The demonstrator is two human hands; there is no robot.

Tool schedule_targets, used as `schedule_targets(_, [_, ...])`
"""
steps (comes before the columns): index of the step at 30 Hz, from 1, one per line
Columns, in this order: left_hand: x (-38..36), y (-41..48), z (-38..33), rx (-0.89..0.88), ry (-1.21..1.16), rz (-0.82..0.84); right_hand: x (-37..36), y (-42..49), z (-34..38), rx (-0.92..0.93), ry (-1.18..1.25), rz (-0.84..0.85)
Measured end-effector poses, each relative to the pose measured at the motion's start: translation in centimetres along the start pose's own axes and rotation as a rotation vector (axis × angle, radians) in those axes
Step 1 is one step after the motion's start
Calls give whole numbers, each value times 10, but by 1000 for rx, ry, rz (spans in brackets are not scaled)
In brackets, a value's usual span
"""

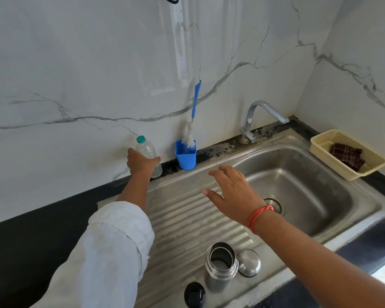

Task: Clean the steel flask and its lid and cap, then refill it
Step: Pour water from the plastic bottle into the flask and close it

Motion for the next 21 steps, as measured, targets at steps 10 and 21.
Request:
schedule_targets(10, [43, -159, 26, -408, -58, 103, 2, -30, -7, 49, 53, 34])
schedule_targets(21, [22, -321, 192, -408, 593, 781, -19, -108, 18, 190, 620, 82])
Point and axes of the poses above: each hand's wrist, its own y-axis towards the middle knuckle, its own x-axis out of the back of the hand, z = x × y, the point moved 7 cm from there along y, towards the middle knuckle, and after that the axes turned 7 degrees about x, right-handed, at the moved point
